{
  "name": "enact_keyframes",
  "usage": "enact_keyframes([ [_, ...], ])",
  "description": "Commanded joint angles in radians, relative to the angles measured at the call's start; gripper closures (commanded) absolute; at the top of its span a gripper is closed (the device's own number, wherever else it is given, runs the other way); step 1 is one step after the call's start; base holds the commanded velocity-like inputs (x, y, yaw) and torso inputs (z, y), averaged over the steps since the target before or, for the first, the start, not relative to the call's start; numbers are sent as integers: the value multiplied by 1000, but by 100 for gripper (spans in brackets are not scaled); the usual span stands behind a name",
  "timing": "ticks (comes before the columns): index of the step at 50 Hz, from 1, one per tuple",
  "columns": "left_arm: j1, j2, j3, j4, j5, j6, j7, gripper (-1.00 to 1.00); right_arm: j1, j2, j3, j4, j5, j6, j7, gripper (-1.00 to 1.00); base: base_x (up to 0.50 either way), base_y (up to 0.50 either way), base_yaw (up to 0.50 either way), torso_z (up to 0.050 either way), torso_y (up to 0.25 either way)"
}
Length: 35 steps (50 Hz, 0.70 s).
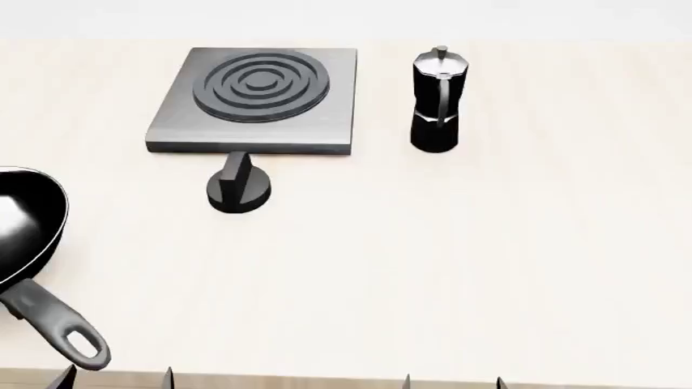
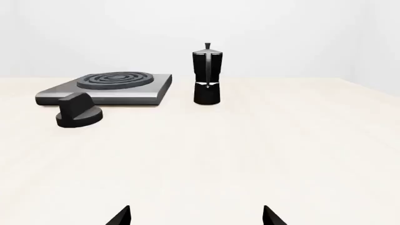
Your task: Turn on the stove.
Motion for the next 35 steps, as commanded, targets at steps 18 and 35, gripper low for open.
enact_keyframes([
  [18,14,-61,68,33,-47,-6,-79,-100,-2,58,-71,-28,19,61,106,-100,0,0,0,0,0],
  [35,45,-104,103,313,-36,-232,-119,-100,-28,103,-111,-399,13,358,133,-100,0,0,0,0,0],
])
